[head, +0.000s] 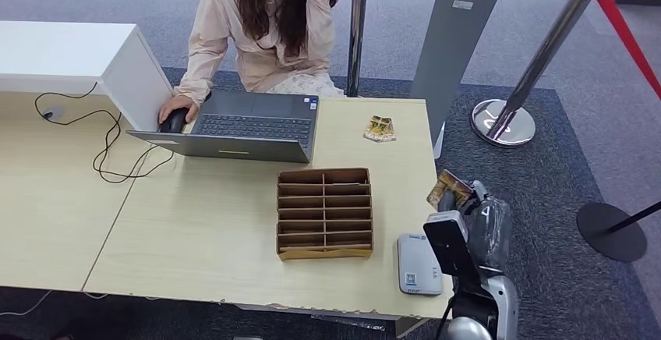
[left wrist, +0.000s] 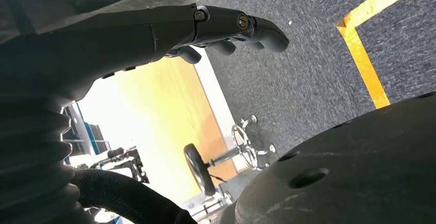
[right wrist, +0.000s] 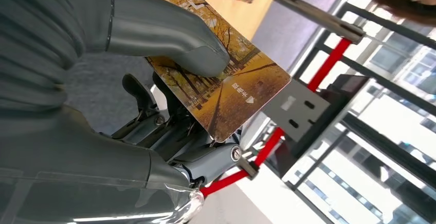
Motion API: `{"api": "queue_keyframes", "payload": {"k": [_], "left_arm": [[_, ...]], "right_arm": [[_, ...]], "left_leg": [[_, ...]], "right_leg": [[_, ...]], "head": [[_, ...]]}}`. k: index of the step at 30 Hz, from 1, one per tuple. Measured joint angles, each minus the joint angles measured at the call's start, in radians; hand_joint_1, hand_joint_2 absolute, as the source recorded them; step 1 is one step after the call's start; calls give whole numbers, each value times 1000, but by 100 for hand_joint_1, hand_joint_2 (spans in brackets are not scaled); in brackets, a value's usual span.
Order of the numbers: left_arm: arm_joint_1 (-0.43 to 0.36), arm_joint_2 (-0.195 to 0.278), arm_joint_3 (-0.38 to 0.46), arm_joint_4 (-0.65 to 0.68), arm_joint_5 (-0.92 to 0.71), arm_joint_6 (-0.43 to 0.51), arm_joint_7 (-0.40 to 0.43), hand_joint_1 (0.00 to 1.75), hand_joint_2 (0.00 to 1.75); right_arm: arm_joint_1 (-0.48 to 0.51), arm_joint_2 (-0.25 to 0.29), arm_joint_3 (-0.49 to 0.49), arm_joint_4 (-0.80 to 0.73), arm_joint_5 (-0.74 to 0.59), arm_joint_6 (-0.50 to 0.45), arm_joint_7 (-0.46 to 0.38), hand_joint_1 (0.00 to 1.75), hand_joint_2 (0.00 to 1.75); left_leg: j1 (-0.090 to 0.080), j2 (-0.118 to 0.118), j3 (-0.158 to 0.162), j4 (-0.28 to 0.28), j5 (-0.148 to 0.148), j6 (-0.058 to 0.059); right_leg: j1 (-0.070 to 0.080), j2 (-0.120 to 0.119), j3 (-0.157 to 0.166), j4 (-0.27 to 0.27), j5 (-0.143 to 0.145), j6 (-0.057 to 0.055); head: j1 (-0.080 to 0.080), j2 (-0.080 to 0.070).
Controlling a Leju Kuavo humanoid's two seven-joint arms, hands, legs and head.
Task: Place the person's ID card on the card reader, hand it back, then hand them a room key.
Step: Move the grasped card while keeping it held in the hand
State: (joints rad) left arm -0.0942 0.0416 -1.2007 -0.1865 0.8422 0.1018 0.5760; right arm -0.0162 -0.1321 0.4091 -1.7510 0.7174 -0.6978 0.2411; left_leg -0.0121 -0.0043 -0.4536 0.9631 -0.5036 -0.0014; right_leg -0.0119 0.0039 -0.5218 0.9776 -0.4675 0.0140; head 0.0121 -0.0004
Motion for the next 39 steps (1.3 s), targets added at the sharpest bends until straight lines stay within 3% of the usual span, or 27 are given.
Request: {"api": "queue_keyframes", "payload": {"k": [10, 15, 21, 39], "left_arm": [[2, 0, 5, 0, 5, 4, -5, 0, 0], [4, 0, 9, 0, 8, 6, -8, 0, 0], [6, 0, 16, 0, 11, 7, -12, 0, 0], [11, 1, 24, 0, 20, 11, -19, 0, 0]], "right_arm": [[38, -19, -17, 134, -34, 0, 18, 151, 175], [44, -13, -15, 219, -68, 1, -13, 152, 175], [55, 48, -19, 336, -64, 1, -104, 152, 175], [32, 131, -51, 509, -47, -4, -135, 145, 175]], "left_leg": [[0, 0, 0, 0, 0, 0], [0, 0, 0, 0, 0, 0], [0, 0, 0, 0, 0, 0], [-1, 0, 4, 0, 0, 0]], "right_leg": [[0, 0, 0, 0, 0, 0], [0, 0, 0, 0, 0, 0], [0, 0, 0, 0, 0, 0], [-1, 0, 3, 0, 0, 0]], "head": [[0, 0], [0, 0], [0, 0], [0, 0]]}}
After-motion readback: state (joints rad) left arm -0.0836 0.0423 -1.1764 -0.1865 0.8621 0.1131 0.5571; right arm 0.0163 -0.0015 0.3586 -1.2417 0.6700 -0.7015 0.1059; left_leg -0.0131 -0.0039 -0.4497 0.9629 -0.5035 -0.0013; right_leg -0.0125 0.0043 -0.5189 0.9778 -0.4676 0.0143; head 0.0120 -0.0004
